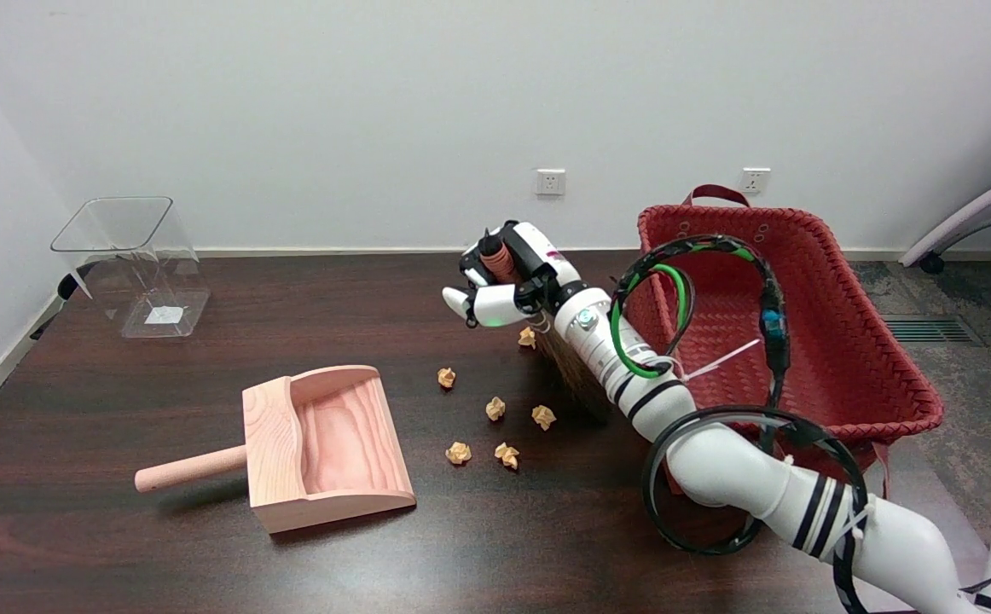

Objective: Sweep the paper balls into the dustpan.

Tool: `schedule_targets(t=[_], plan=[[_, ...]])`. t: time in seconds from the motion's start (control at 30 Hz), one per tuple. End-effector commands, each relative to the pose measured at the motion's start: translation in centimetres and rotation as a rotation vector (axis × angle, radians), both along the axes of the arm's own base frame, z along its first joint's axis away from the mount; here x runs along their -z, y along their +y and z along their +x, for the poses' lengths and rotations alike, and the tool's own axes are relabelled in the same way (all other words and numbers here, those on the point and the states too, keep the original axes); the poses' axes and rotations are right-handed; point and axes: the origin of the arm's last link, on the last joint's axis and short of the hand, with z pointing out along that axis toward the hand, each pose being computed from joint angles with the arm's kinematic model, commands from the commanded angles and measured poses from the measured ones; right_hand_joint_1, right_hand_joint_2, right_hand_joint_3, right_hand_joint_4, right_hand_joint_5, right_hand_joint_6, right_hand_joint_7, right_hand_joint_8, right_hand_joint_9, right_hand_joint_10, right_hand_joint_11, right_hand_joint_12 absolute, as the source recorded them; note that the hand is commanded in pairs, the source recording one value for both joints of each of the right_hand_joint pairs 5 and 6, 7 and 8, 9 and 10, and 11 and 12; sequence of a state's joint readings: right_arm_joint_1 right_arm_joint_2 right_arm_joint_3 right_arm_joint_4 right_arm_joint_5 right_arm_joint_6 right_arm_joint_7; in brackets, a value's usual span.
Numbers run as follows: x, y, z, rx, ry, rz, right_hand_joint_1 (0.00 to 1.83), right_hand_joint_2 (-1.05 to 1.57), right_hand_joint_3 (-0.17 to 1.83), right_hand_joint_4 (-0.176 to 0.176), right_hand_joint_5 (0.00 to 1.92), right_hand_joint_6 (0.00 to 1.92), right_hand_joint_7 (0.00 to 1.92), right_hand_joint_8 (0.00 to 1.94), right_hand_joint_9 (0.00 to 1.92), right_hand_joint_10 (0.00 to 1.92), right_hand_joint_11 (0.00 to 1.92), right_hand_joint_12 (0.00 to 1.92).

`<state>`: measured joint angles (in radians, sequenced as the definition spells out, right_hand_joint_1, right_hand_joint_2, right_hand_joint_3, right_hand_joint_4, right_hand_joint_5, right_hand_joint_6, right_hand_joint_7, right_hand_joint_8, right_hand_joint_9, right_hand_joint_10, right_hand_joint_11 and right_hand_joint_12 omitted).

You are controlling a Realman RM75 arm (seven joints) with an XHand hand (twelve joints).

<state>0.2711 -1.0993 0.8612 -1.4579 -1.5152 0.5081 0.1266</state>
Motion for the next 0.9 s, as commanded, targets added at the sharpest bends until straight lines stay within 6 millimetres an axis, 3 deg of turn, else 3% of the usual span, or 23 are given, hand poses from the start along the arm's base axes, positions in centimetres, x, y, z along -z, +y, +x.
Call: schedule_targets(t=[0.03,0.27,0.53,0.9], plan=[[0.9,1.2,-1.0,0.043,-0.072,0.039,1.51,0.86,0.66,0.0,1.92,1.92,1.92,1.92,1.92,1.92,1.92,1.92],[2.7,1.8,-0.7,0.045,-0.113,0.085,1.52,0.83,0.69,0.0,1.92,1.92,1.92,1.92,1.92,1.92,1.92,1.92],[6.7,1.9,0.0,0.03,-0.192,0.128,1.52,0.82,0.71,0.0,1.92,1.92,1.92,1.92,1.92,1.92,1.92,1.92],[10.8,1.7,1.1,-0.008,-0.254,0.14,1.52,0.84,0.7,0.0,1.92,1.92,1.92,1.92,1.92,1.92,1.92,1.92]])
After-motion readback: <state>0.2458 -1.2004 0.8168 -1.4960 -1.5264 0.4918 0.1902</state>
